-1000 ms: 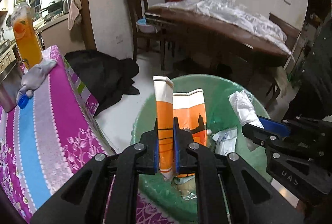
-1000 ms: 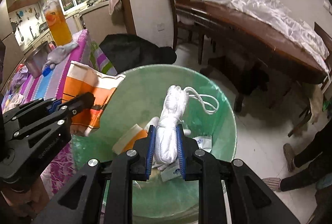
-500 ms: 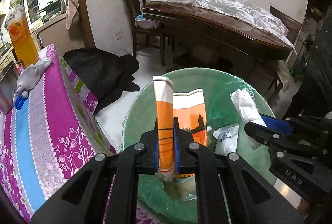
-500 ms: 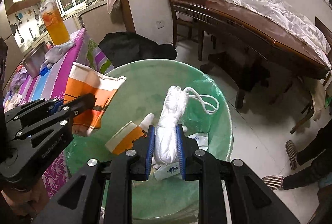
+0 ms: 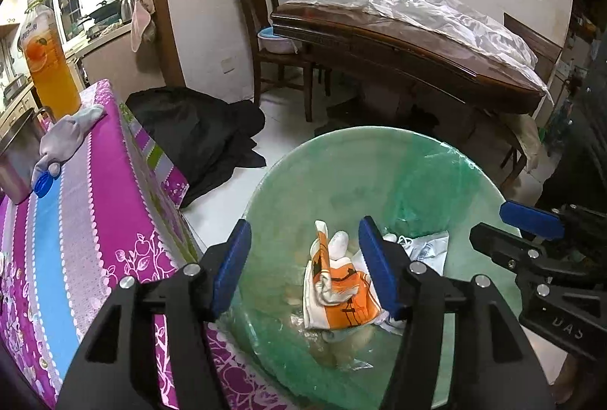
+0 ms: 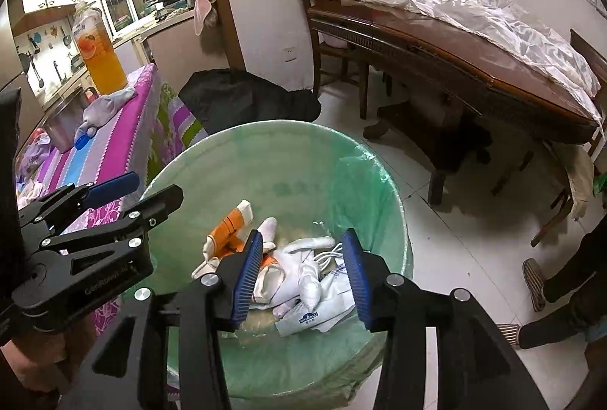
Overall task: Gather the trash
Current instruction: 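Move both open tools back over the cluttered table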
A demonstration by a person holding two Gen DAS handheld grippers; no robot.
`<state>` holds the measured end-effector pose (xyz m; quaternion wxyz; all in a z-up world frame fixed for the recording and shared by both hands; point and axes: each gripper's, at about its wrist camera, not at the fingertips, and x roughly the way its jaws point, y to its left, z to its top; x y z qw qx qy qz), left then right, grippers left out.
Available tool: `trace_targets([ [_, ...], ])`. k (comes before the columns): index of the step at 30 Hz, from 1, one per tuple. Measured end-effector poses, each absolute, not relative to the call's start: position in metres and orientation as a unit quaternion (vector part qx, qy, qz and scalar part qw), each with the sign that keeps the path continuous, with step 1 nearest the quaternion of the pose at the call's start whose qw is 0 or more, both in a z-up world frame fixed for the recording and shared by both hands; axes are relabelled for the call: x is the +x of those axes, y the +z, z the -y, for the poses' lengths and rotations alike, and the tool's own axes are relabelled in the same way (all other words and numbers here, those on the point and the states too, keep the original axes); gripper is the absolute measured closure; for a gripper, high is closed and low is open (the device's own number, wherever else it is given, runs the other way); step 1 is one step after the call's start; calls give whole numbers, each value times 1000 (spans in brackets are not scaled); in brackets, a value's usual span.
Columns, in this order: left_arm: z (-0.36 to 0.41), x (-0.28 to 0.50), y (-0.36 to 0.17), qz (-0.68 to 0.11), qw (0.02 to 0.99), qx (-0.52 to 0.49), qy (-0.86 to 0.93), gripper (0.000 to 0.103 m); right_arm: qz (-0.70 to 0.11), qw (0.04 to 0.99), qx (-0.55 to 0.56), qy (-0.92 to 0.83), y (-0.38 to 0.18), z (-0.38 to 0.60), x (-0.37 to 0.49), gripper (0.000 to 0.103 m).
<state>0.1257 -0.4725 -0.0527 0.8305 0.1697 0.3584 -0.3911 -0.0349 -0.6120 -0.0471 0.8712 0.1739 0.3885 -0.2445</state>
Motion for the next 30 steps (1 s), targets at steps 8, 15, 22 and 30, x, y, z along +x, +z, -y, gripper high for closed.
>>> trace_targets([
  [8, 464, 125, -47, -350, 835, 173, -387, 47, -368, 881, 165, -249, -33, 606, -43, 53],
  [15, 413, 134, -33, -330, 855, 175, -360, 46, -252, 928, 119, -246, 15, 553, -62, 8],
  [22, 339, 155, -11, -319, 880, 156, -317, 40, -234, 947, 122, -184, 25, 500, -41, 5],
  [30, 185, 209, 1, -342, 915, 89, -195, 38, -253, 953, 118, -120, 20, 448, -7, 5],
])
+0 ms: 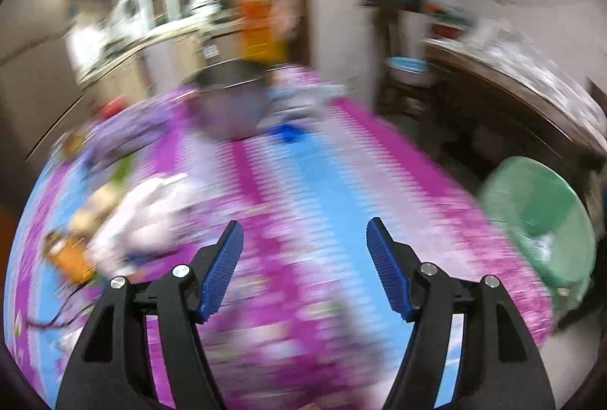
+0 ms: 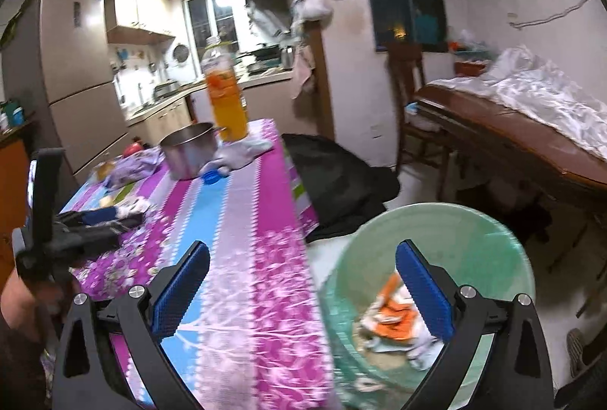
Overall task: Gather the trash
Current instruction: 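Move both open tools back over the cluttered table, then grasp the gold cigarette box with the left tool while the right grasps the white round lid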
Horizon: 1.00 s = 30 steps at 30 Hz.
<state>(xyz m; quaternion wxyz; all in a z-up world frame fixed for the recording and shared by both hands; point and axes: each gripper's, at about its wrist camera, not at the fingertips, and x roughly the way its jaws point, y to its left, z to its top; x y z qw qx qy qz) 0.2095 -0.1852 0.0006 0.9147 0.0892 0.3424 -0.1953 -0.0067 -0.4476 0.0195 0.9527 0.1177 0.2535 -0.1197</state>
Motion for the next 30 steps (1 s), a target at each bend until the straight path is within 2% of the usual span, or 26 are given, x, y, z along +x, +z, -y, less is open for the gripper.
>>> trace_targets([
  [5, 38, 248, -2, -375, 925, -30, -55, 38, -265, 953, 123, -80, 11, 421, 15, 5],
  [10, -54, 266, -14, -407, 903, -139, 2, 38, -275, 954, 115, -37, 8, 389, 40, 5],
  [14, -75, 278, -32, -432, 880, -195, -4, 38, -278, 954, 107, -12, 9, 367, 55, 5],
  [22, -70, 305, -45, -451, 867, -212, -5, 38, -284, 953, 101, 2, 9, 349, 65, 5],
  [30, -70, 314, -46, -449, 864, -227, 9, 30, -285, 954, 91, 22, 13, 332, 74, 5],
])
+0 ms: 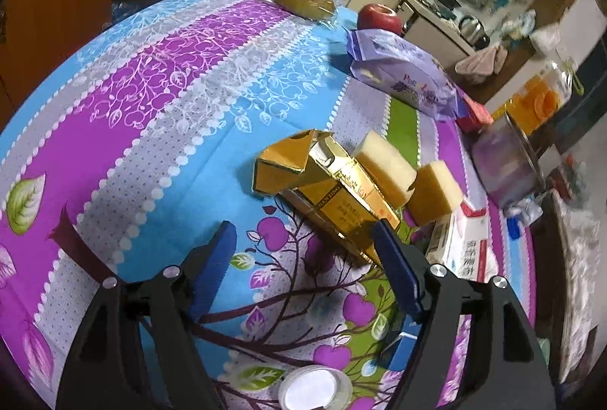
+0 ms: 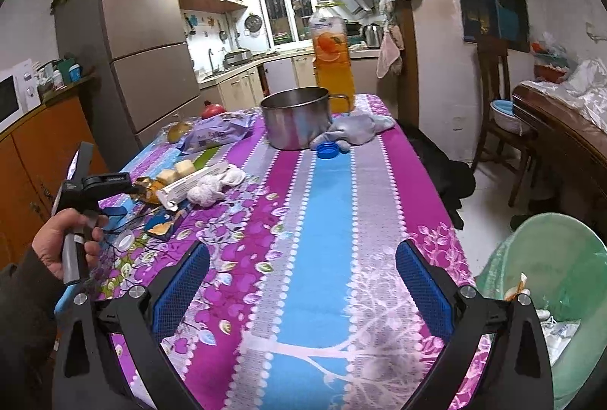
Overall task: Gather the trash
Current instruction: 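Grasp the gold cigarette box with the left tool while the right grasps the white round lid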
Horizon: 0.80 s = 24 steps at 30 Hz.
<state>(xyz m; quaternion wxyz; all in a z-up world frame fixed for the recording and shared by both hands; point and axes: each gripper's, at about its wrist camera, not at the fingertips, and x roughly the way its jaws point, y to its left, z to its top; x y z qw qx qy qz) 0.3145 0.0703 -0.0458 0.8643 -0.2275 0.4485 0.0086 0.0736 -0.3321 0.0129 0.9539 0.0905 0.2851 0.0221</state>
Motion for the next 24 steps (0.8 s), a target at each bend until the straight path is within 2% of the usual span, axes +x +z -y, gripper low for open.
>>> trace_targets([
  [5, -75, 316, -47, -440, 857, -269, 9, 21, -291, 952, 86, 41, 10, 319, 82, 5],
  [9, -66, 324, -46, -442, 862, -245, 29, 22, -296, 950, 86, 53, 7, 309, 91, 5],
  [10, -64, 325, -46, -442, 865, -237, 32, 27, -297, 949, 85, 56, 7, 306, 94, 5],
  [11, -62, 325, -47, -439, 869, -227, 31, 42, -297, 949, 84, 61, 7, 302, 95, 5],
  [12, -62, 325, -48, -442, 867, -229, 20, 65, -298, 949, 84, 65, 7, 300, 97, 5],
  [15, -67, 319, -47, -438, 870, -225, 6, 76, -300, 947, 83, 80, 9, 290, 103, 8],
  [17, -70, 314, -45, -436, 873, -220, -9, 80, -309, 941, 91, 101, 7, 280, 112, 16],
  [19, -74, 306, -42, -434, 875, -213, -23, 84, -322, 934, 98, 121, 5, 270, 120, 38],
  [20, -79, 300, -39, -431, 878, -207, -32, 85, -334, 927, 101, 139, 2, 258, 127, 44],
  [21, -83, 295, -37, -428, 881, -201, -35, 85, -340, 923, 99, 151, 1, 247, 131, 47],
  [24, -95, 277, -29, -416, 891, -176, -40, 85, -369, 901, 83, 211, -9, 196, 149, 47],
])
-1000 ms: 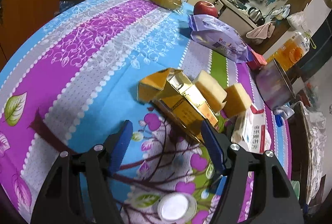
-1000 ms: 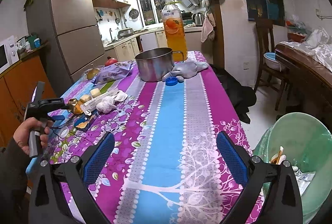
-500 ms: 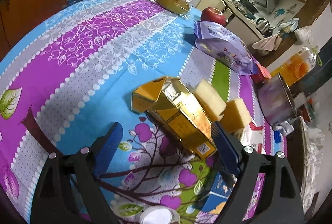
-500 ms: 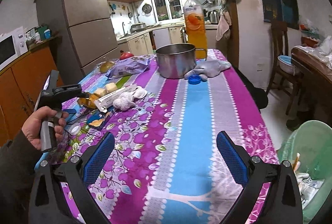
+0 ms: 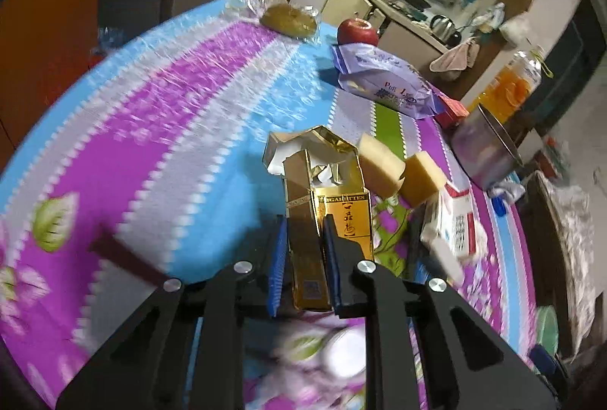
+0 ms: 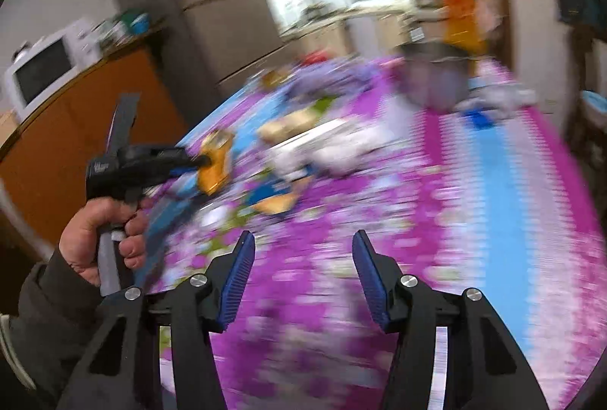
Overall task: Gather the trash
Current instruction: 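Grasp the gold cigarette box with the left tool while the right grasps the white round lid, then carry the gold box and white lid in both tools over the green bin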
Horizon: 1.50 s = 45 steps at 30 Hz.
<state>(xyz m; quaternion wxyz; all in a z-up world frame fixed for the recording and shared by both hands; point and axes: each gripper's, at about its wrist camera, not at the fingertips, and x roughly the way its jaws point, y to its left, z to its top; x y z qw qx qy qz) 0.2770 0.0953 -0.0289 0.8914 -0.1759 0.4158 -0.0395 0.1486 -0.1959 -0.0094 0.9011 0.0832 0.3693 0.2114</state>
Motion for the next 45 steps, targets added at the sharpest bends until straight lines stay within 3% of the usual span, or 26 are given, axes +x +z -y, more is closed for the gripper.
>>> trace_targets([
  [6, -114, 260, -31, -416, 897, -146, -40, 85, -415, 868, 15, 274, -31, 91, 181, 33],
  [14, -120, 254, -37, -417, 900, -121, -37, 85, -443, 861, -56, 242, -45, 30, 224, 30],
  [18, -123, 256, -39, -417, 899, -125, -41, 85, -442, 864, -83, 227, -50, 19, 230, 36],
  [19, -123, 256, -39, -416, 900, -123, -40, 85, -440, 865, -87, 223, -52, 17, 231, 48],
  [21, -123, 255, -39, -415, 901, -120, -39, 85, -432, 872, -91, 209, -51, 19, 231, 62],
  [31, -103, 228, -21, -367, 927, -77, -29, 85, -355, 918, -64, 167, -26, 48, 183, 62],
  [45, 39, 143, 45, -230, 965, 38, -121, 85, -200, 978, -38, -35, 60, 170, 77, 62],
])
